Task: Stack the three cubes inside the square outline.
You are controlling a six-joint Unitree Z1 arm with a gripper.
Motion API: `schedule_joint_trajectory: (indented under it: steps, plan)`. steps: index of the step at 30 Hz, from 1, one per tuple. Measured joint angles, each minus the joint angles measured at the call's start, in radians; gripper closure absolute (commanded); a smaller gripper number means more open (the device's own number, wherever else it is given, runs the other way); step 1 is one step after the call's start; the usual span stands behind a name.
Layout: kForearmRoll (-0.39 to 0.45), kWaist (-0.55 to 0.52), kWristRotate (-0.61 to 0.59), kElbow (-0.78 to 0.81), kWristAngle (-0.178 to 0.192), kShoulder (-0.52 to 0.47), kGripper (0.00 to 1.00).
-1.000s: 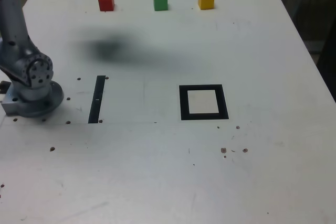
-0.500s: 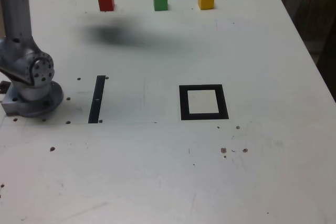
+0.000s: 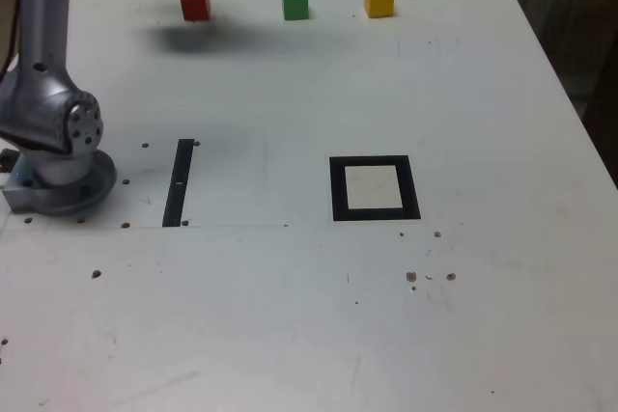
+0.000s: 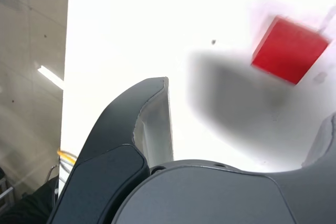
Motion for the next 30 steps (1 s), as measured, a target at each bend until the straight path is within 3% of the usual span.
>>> schedule_joint_trajectory:
  steps: [18,30]
  plan:
    - [-0.145,0.032,0.179,0.021,-0.084,0.093,0.01]
    - [-0.185,0.039,0.22,0.048,-0.094,0.105,0.04]
